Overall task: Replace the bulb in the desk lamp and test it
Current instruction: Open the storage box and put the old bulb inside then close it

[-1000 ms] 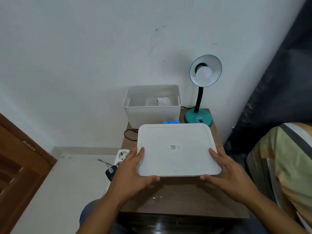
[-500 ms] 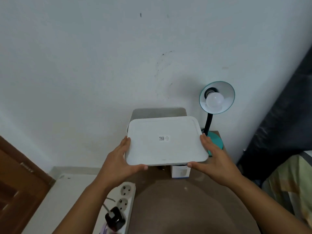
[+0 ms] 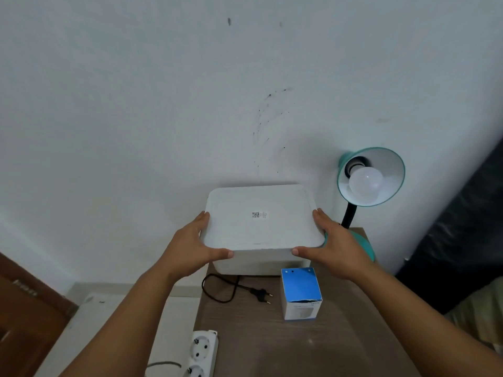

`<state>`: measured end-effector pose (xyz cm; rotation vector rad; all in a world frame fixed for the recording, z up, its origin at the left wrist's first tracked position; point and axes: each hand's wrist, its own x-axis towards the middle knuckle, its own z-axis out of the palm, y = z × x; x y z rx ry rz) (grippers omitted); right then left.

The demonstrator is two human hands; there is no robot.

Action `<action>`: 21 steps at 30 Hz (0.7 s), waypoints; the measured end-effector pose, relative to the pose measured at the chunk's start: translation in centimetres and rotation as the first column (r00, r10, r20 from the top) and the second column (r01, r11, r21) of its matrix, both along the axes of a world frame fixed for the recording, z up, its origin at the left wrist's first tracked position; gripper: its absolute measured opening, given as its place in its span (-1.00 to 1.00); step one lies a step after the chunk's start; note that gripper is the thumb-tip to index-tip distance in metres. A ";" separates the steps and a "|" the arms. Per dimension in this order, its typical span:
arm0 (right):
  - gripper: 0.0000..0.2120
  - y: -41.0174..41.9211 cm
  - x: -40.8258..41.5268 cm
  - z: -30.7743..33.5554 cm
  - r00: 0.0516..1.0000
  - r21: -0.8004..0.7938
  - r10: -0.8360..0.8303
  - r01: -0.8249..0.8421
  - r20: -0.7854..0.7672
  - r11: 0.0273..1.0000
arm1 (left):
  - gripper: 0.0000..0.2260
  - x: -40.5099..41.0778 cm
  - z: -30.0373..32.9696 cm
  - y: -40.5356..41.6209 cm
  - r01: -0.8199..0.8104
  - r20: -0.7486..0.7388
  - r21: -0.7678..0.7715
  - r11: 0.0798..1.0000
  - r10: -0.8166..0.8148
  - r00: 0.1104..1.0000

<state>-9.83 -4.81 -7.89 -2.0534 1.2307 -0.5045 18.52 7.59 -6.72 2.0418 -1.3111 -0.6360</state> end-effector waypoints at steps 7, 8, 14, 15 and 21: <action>0.07 -1.1 0.5 -0.8 0.999 0.025 -0.013 0.012 0.029 1.000 | 0.08 1.0 -0.8 -1.2 0.005 -0.040 0.019 1.000 -0.005 0.999; 0.06 -1.2 0.5 -0.8 0.999 0.025 -0.016 0.015 0.031 1.000 | 0.09 1.1 -0.8 -1.2 0.008 -0.050 0.024 1.000 -0.007 0.999; 0.05 -1.0 1.1 -0.6 1.000 0.005 -0.007 0.007 -0.001 1.000 | 0.10 1.6 -0.9 -1.2 0.006 -0.084 0.037 0.999 -0.003 0.996; 0.05 -0.9 1.1 -0.5 1.000 0.004 -0.008 0.008 -0.011 1.000 | 0.11 1.6 -0.9 -1.2 0.009 -0.085 0.038 0.999 -0.006 0.996; 0.08 -1.1 0.6 0.0 0.998 0.012 -0.008 0.009 -0.058 1.000 | 0.06 1.4 -0.6 -1.5 0.024 -0.051 0.050 0.998 -0.021 0.998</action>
